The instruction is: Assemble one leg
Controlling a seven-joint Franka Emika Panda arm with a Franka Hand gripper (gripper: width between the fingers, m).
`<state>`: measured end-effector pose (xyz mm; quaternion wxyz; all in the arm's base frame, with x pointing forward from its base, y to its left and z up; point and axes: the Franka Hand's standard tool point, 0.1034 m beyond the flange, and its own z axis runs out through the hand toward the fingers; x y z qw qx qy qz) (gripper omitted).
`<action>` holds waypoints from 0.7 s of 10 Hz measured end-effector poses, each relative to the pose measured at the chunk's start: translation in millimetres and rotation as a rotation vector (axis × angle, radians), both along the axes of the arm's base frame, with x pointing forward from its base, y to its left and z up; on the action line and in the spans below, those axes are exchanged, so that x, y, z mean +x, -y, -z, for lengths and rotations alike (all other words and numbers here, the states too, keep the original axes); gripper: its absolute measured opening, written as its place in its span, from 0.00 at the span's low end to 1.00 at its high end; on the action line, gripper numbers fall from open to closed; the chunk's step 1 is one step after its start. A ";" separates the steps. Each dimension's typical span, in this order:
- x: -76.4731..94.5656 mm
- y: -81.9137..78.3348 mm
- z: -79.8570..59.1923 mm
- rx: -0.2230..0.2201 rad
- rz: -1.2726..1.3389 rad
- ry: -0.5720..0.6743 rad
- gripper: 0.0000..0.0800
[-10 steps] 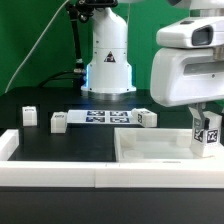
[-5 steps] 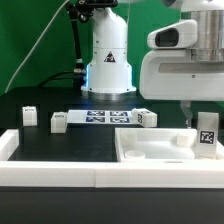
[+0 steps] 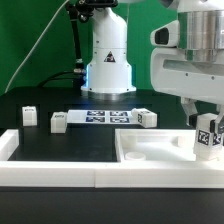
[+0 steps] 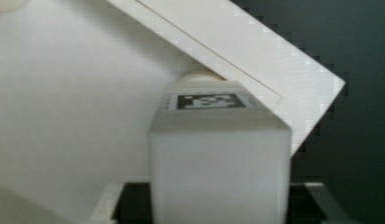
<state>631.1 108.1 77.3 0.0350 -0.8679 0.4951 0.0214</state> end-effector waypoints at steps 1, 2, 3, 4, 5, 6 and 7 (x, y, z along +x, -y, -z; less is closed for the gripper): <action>-0.1 1.2 0.1 0.014 0.052 -0.010 0.36; -0.3 1.1 0.3 0.016 0.096 -0.015 0.36; -0.4 0.4 0.4 0.017 0.075 -0.013 0.36; -0.4 0.0 0.3 0.017 0.028 -0.008 0.53; -0.5 -2.0 0.0 0.018 0.000 -0.006 0.70; -1.0 -5.9 -0.8 0.009 -0.102 0.004 0.79; -1.5 -8.3 -0.7 0.003 -0.247 0.015 0.79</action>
Offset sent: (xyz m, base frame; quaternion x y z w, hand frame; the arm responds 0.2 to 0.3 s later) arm 0.0000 0.0000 0.0000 0.0000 0.0000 -0.0799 0.9968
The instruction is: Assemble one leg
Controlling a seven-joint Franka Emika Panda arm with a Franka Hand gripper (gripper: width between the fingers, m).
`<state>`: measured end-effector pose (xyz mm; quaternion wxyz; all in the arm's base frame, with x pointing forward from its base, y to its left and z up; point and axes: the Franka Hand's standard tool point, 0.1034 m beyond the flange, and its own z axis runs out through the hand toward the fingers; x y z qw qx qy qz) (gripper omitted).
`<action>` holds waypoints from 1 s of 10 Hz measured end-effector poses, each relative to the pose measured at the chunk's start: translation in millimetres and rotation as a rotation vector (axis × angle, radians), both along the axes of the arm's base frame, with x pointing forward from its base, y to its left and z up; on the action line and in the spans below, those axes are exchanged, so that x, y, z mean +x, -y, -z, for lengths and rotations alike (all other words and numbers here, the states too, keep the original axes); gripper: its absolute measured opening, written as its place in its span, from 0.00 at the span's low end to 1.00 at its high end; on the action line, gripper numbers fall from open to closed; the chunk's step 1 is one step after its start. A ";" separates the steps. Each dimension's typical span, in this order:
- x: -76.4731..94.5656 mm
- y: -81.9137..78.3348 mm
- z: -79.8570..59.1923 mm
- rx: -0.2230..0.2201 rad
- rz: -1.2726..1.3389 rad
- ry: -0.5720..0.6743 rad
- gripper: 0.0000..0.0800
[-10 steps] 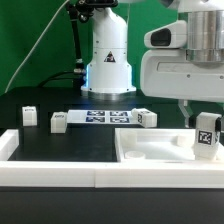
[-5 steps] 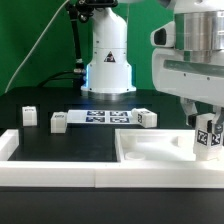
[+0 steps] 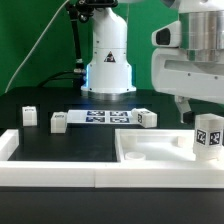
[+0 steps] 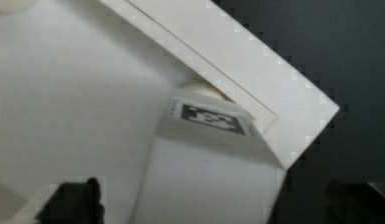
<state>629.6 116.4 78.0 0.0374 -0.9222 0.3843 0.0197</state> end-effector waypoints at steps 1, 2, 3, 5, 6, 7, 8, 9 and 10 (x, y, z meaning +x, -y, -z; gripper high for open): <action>-0.2 -0.6 0.5 0.000 -0.116 0.010 0.81; 0.2 -1.2 0.8 0.000 -0.278 0.026 0.81; 0.5 -1.9 0.5 -0.008 -0.401 0.037 0.81; 1.8 -3.4 -0.7 -0.029 -0.669 0.059 0.81; 3.1 -4.5 -3.0 -0.044 -0.796 0.070 0.81; 6.0 -6.3 -5.8 -0.057 -0.905 0.089 0.81; 6.4 -4.5 -5.8 -0.062 -1.010 0.092 0.81; 6.9 -2.5 -5.9 -0.062 -1.109 0.097 0.81; 6.9 -2.2 -5.5 -0.062 -1.169 0.100 0.81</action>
Offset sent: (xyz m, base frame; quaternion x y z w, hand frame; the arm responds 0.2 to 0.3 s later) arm 0.0037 0.0062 0.0038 -0.0186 0.0328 -0.3235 0.9455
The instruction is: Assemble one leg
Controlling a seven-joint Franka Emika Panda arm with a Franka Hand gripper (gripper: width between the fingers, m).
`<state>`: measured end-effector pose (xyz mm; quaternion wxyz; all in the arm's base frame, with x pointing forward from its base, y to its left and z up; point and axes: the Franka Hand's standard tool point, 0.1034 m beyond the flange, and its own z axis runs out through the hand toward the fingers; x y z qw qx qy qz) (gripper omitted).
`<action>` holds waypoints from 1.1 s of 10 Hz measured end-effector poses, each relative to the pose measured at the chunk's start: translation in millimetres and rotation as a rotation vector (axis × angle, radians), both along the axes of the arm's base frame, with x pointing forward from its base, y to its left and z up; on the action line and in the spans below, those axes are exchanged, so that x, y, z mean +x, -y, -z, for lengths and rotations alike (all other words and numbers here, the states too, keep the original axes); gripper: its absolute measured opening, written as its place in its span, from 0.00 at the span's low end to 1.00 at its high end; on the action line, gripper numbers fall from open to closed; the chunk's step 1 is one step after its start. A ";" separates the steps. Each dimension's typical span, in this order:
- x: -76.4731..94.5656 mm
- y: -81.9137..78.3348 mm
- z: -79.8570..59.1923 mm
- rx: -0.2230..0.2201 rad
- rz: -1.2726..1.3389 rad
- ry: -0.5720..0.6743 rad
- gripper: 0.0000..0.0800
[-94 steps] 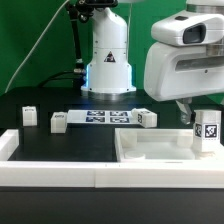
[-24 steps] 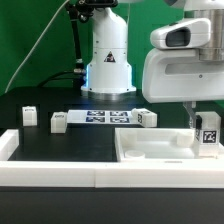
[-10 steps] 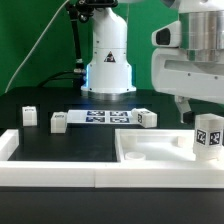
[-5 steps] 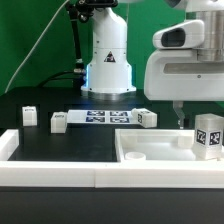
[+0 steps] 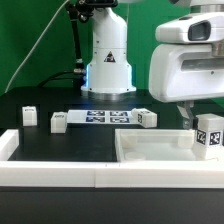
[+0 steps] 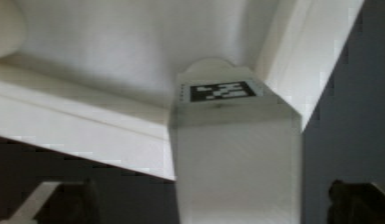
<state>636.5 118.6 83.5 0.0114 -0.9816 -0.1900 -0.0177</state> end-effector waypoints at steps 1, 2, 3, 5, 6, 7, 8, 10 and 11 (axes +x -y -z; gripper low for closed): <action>-0.1 0.1 0.4 0.000 -0.004 0.000 0.81; -0.2 0.2 0.5 0.000 -0.004 -0.001 0.65; -0.2 0.2 0.7 0.000 -0.004 -0.001 0.47; -0.4 0.2 1.0 0.001 0.015 -0.002 0.36; -0.3 0.6 1.6 0.008 0.085 -0.006 0.36; 1.2 3.3 1.9 0.029 0.238 -0.013 0.36; 2.3 6.9 2.2 0.042 0.371 -0.018 0.36; 1.6 6.8 2.8 0.054 0.653 -0.035 0.36; 1.7 8.8 3.1 0.061 0.762 -0.043 0.36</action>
Offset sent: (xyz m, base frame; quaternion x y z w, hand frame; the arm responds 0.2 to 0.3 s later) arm 0.0000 0.0000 0.0000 0.0000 0.0000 0.0799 0.9968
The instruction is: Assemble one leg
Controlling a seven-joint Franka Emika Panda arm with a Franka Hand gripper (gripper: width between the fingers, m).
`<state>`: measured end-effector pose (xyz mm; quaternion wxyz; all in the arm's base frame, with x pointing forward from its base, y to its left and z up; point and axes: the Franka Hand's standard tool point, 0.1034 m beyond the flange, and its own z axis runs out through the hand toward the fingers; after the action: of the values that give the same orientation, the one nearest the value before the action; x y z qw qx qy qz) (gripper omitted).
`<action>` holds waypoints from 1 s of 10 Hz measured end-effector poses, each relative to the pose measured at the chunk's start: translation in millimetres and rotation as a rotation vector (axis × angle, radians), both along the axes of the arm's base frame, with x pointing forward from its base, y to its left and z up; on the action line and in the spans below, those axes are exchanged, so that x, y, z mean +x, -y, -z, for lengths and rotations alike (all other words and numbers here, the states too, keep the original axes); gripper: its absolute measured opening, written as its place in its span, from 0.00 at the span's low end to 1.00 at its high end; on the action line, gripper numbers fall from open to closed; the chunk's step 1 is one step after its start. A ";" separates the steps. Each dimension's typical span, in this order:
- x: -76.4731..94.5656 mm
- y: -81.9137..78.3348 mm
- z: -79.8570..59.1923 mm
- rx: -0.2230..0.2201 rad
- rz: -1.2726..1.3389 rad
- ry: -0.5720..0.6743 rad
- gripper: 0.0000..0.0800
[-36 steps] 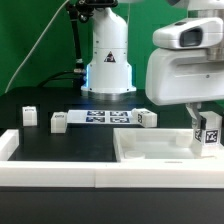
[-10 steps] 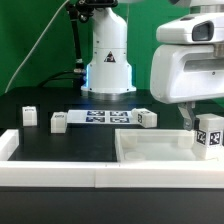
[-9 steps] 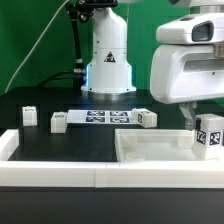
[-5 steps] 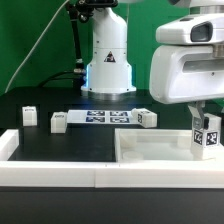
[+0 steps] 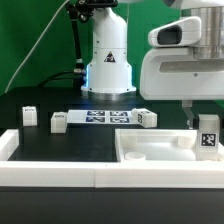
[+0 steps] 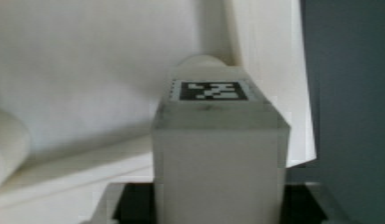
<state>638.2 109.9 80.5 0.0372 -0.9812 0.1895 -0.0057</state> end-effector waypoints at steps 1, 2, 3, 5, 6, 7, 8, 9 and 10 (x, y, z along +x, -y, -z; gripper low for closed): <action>-0.6 2.1 0.2 0.006 0.156 -0.006 0.36; -2.9 3.4 0.7 0.008 0.302 -0.006 0.36; -5.2 1.3 1.0 0.005 0.374 -0.013 0.36; -7.1 2.7 1.1 0.010 0.591 -0.037 0.36; -7.2 3.0 0.9 0.012 0.632 -0.047 0.36; -7.8 2.1 1.3 0.019 0.701 -0.055 0.36; -8.2 1.8 1.6 0.021 0.744 -0.060 0.45; -8.3 1.6 1.9 0.020 0.710 -0.058 0.45; -8.4 1.2 1.9 0.019 0.674 -0.056 0.69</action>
Offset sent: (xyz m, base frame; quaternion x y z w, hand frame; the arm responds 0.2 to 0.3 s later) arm -0.0094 -0.0012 -0.0050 -0.0027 0.0202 0.3181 0.9478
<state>629.8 108.6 78.6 0.0373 -0.8626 0.5044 0.0109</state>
